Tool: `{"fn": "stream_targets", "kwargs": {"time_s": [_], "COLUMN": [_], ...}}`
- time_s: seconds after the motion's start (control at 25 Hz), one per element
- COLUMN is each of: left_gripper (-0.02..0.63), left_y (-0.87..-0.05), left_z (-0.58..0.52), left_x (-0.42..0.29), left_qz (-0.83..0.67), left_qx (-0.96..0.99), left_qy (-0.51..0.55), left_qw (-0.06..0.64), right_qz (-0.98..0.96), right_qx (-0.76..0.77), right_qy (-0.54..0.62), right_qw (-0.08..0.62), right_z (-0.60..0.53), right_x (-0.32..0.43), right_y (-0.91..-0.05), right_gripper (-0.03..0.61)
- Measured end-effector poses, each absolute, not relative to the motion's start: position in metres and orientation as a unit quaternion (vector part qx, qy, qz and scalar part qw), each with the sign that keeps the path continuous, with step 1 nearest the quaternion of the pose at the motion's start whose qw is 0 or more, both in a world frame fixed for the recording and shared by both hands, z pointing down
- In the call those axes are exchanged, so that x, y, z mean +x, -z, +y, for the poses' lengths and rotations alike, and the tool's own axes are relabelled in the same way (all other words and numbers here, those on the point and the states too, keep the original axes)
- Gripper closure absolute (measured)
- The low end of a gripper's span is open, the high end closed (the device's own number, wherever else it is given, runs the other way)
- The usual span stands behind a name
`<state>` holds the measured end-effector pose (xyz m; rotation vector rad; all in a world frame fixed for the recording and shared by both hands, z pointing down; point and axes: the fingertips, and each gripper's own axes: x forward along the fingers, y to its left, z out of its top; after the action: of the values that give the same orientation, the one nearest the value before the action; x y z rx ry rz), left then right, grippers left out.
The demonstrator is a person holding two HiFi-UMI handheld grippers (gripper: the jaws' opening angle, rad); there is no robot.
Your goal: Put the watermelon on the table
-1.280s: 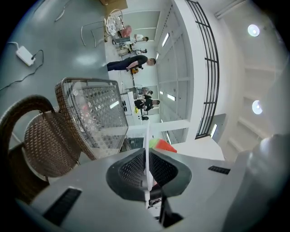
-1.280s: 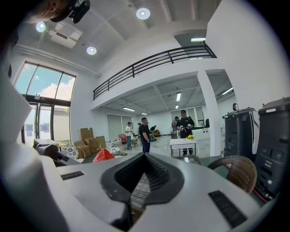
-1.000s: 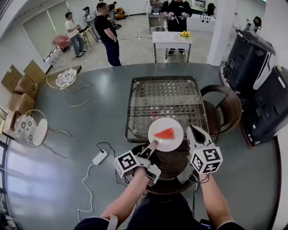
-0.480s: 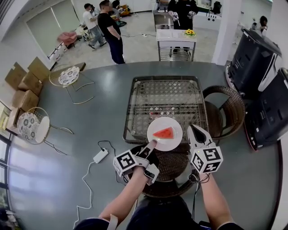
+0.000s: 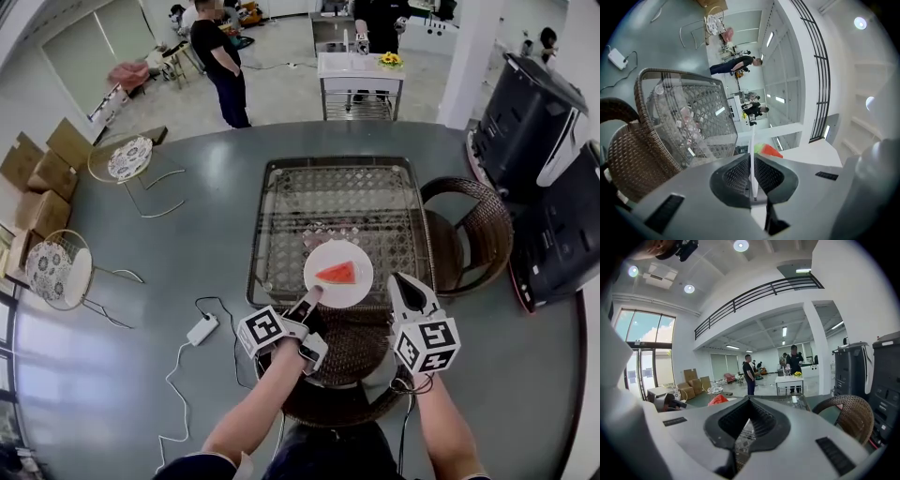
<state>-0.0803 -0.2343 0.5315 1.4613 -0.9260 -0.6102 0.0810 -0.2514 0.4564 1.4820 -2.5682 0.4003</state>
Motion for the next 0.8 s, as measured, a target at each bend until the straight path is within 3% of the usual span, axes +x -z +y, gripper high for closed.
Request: {"fn": "stream_targets", "kwargs": {"time_s": [0.8], "left_gripper": [0.597], "left_y": [-0.636], "left_z": [-0.346], "left_x": [-0.088], "left_qz": [-0.401], "left_qx": [0.642], "left_qy": [0.242], "left_qw": [0.607], "right_qz": [-0.835], "right_qx": [0.514], "right_qy": [-0.143], "right_qw": [0.130], "right_z": [-0.302], "right_x": [0.078], "right_y": [-0.524], "right_gripper": [0.575]}}
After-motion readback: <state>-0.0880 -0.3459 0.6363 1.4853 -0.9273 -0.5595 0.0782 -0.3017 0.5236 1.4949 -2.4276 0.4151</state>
